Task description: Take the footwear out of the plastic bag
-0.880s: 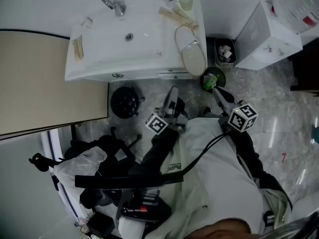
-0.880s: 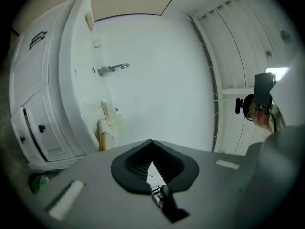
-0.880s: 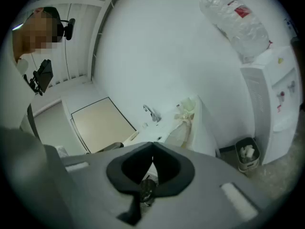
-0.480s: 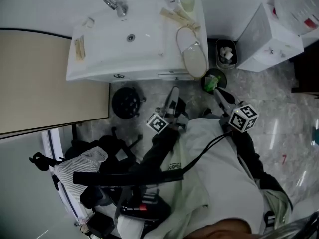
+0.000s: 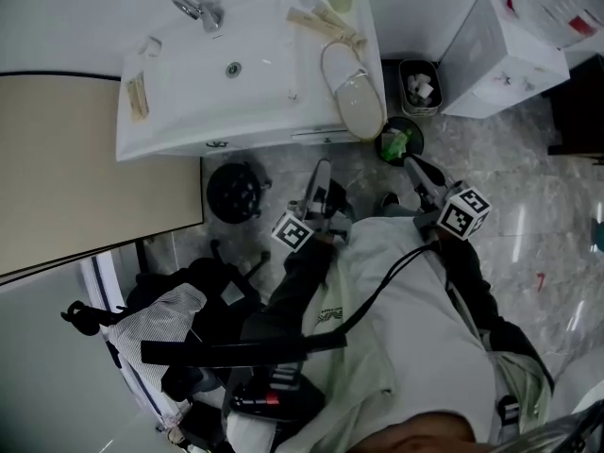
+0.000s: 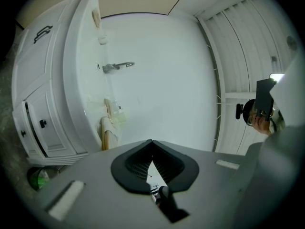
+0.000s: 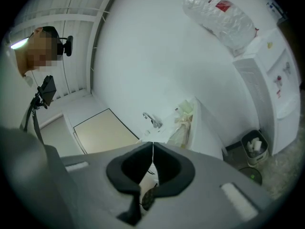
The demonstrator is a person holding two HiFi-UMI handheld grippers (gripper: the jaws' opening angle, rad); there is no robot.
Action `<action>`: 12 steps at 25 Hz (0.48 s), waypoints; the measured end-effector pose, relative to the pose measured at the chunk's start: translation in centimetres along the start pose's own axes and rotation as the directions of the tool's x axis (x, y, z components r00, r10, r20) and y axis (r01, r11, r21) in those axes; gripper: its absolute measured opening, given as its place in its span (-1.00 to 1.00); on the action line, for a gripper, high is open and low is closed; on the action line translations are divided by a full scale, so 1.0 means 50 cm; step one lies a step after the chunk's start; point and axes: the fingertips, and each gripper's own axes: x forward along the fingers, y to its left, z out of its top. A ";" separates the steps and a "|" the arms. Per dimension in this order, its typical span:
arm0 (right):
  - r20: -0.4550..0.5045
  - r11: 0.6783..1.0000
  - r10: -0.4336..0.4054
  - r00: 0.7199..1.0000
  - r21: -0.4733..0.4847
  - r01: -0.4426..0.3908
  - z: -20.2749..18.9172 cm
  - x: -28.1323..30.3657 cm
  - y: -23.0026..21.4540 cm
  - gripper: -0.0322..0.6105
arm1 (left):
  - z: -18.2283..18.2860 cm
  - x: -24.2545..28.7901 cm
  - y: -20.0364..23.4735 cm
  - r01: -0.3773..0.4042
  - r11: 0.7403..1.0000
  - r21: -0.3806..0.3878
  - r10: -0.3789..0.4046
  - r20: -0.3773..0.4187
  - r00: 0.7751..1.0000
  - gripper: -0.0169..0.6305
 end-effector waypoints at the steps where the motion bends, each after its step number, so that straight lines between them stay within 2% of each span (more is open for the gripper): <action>1: -0.001 1.000 0.004 1.000 0.003 -0.004 0.002 0.002 -0.006 -0.89 | 0.003 -0.003 0.001 -0.001 1.000 0.001 0.001 0.003 1.000 -0.97; 4: -0.026 1.000 0.014 1.000 -0.009 -0.014 0.013 0.013 -0.030 -0.89 | 0.020 -0.015 0.000 -0.001 1.000 0.005 0.001 0.019 1.000 -0.97; 6: -0.077 0.994 -0.005 0.997 -0.113 -0.004 0.022 0.029 -0.047 -0.89 | 0.037 -0.025 0.001 -0.003 1.000 0.007 0.002 0.033 0.999 -0.97; 8: -0.121 0.972 -0.015 0.992 -0.233 -0.014 0.034 0.054 -0.052 -0.89 | 0.058 -0.036 0.004 -0.005 1.000 0.008 0.005 0.047 0.999 -0.97; 9: -0.134 0.966 -0.010 0.991 -0.256 -0.025 0.044 0.069 -0.053 -0.89 | 0.069 -0.041 0.007 -0.007 1.000 0.008 0.007 0.055 0.998 -0.97; 12: -0.147 0.977 -0.004 0.989 -0.212 -0.027 0.078 0.125 -0.081 -0.89 | 0.104 -0.056 0.014 -0.012 1.000 0.008 0.011 0.075 0.997 -0.97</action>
